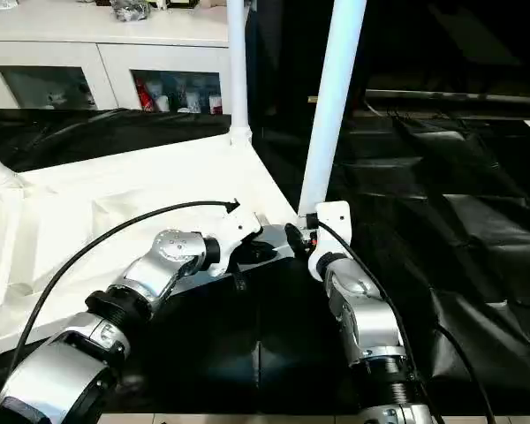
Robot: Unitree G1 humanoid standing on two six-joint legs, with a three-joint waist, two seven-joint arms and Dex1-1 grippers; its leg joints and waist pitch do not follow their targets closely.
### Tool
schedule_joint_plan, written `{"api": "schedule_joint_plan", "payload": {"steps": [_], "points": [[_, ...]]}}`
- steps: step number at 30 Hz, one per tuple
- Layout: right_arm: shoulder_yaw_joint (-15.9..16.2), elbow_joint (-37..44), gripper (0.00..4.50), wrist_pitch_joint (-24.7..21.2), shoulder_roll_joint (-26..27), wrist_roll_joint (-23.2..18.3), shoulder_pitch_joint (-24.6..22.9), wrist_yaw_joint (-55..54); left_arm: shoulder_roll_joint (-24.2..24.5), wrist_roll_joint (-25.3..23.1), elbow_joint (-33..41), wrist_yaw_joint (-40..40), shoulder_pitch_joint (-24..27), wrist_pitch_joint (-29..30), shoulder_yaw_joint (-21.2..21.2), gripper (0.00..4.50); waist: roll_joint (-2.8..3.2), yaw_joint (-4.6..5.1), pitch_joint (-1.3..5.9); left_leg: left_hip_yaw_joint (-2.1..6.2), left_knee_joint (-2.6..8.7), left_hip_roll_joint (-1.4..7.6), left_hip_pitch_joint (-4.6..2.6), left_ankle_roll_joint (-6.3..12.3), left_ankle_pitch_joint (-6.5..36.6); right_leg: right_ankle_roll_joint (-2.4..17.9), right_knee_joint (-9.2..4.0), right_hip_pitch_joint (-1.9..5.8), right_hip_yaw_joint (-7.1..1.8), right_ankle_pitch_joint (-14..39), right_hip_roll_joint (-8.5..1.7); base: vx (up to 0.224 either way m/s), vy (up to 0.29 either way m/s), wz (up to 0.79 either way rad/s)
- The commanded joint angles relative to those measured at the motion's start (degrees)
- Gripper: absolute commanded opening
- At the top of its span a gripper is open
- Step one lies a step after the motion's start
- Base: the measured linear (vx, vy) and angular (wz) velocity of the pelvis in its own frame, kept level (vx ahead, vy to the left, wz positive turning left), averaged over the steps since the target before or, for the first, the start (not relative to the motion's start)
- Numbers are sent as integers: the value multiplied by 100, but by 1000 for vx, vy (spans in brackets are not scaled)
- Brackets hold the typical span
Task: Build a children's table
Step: Rotate leg to tighten
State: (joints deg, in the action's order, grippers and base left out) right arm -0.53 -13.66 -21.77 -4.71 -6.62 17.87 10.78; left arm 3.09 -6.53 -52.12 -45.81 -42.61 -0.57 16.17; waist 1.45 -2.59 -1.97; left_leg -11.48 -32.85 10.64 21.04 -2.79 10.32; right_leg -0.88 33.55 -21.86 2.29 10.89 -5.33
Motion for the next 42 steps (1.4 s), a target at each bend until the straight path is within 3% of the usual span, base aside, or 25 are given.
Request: {"api": "schedule_joint_plan", "payload": {"steps": [1,3,5,7,9,12,14,16,17,19,21,22,24,25,27,28,29,30,33,34,37,38,42], "points": [[16,124,356,13,-24,-63,-56,123,3,28,-133,72,8,-340,-49,0,-72,18,261,145,433,213,-60,35,1664,915,-490,139,-176,1845,-286,0,0,0],[-5,320,369,4,-154,-118,-131,271,3,100,-94,86,-2,-482,-141,0,-86,6,255,137,426,218,-74,76,1651,902,-500,126,-182,1904,-291,0,0,0],[-28,553,380,-64,-320,-221,-252,501,14,186,-6,55,-2,-484,-229,45,-106,-3,253,134,424,221,-62,107,1607,871,-502,130,-185,1947,-293,0,0,0],[-93,836,380,-166,-507,-402,-424,809,34,340,178,-126,41,-344,-319,60,-93,-51,255,123,410,233,-75,179,1532,901,-500,140,-193,1863,-304,0,0,0],[-53,1195,380,-245,-848,-526,-678,1270,162,445,527,-369,182,-203,-336,80,-62,-78,281,139,413,259,-44,207,1286,1035,-432,178,-175,1359,-297,0,0,0],[-32,1532,380,-313,-1153,-660,-928,1696,357,585,905,-565,351,-31,-403,100,-66,-56,296,130,382,247,-15,292,1079,1194,-356,203,-166,743,-277,0,0,0],[-3,1822,380,-401,-1357,-854,-1109,2069,592,715,1321,-808,536,162,-440,106,-70,-51,311,127,344,244,11,462,807,1348,-293,241,-165,181,-279,25,0,-1],[138,2146,380,-443,-1575,-962,-1298,2408,884,865,1888,-1166,777,517,-445,134,-59,-46,339,118,305,247,-14,581,583,1490,-237,233,-164,-247,-268,25,0,-1],[201,2306,380,-513,-1638,-1060,-1379,2542,1059,940,2214,-1377,925,697,-425,139,-31,-51,356,107,272,246,-12,726,350,1594,-188,226,-168,-663,-256,0,0,0],[324,2538,380,-613,-1686,-1221,-1489,2718,1445,1089,2940,-1770,1280,1121,-367,168,-20,-42,373,115,259,257,13,816,206,1634,-157,226,-159,-834,-254,0,0,0],[516,2583,380,-611,-1550,-1256,-1493,2758,2035,1262,3945,-2149,1817,1707,-283,176,-13,-38,320,95,278,266,-1,755,463,1663,-186,168,-159,-494,-255,0,0,0],[516,2583,380,-611,-1550,-1256,-1493,2758,2035,1262,3945,-2149,1817,1707,-283,184,-26,-24,309,93,296,271,-1,698,599,1661,-193,165,-159,-283,-254,0,0,0],[733,2428,351,-586,-1214,-1187,-1328,2642,2542,1390,4851,-2235,2309,2278,-329,198,16,-16,256,102,370,289,-39,392,1126,1530,-272,118,-163,681,-244,0,0,0],[795,2312,344,-532,-1064,-1121,-1235,2547,2663,1411,5099,-2207,2452,2441,-374,212,20,-2,232,94,392,286,-39,301,1284,1471,-288,98,-166,925,-224,0,0,0],[903,1962,334,-355,-730,-933,-998,2278,2871,1301,5470,-2093,2705,2664,-452,224,38,30,202,111,441,271,-85,-50,1767,1255,-343,44,-181,1611,-207,0,0,0],[919,1909,322,-329,-686,-904,-962,2233,2903,1278,5524,-2074,2741,2702,-461,225,52,23,213,119,434,277,-110,-133,1821,1222,-339,24,-187,1655,-214,0,0,0],[922,1712,322,-230,-513,-813,-840,2033,3021,1210,5689,-2053,2857,2811,-477,225,-89,38,199,101,445,268,-102,-178,1882,1131,-373,6,-202,1760,-199,0,0,0],[925,1598,311,-178,-411,-768,-765,1895,3115,1179,5853,-2044,2947,2940,-490,231,-5,4,204,123,458,264,-102,-235,1871,1059,-346,7,-217,1872,-230,0,0,0],[893,1189,291,11,-110,-638,-511,1481,3377,991,6179,-1956,3136,3237,-499,264,-2,12,203,129,476,246,-88,-339,1829,941,-336,3,-215,1715,-189,0,0,0],[893,1189,278,11,-110,-638,-511,1481,3377,991,6179,-1956,3136,3237,-499,262,-69,12,214,124,471,245,-79,-327,1816,927,-333,11,-214,1679,-198,0,0,0],[790,872,257,170,148,-613,-326,1234,3621,859,6381,-1751,3233,3436,-476,300,-45,-1,220,130,463,226,-64,-326,1700,909,-311,14,-222,1558,-197,0,0,0],[659,656,234,291,319,-617,-203,1016,3722,802,6461,-1612,3243,3562,-501,311,-90,12,227,118,448,229,-79,-337,1692,926,-300,-6,-227,1452,-192,0,0,0],[417,416,200,418,544,-693,-94,693,3812,739,6556,-1519,3251,3700,-520,349,-91,-3,249,112,423,211,-59,-280,1338,987,-245,38,-223,1040,-184,0,0,0]]}}
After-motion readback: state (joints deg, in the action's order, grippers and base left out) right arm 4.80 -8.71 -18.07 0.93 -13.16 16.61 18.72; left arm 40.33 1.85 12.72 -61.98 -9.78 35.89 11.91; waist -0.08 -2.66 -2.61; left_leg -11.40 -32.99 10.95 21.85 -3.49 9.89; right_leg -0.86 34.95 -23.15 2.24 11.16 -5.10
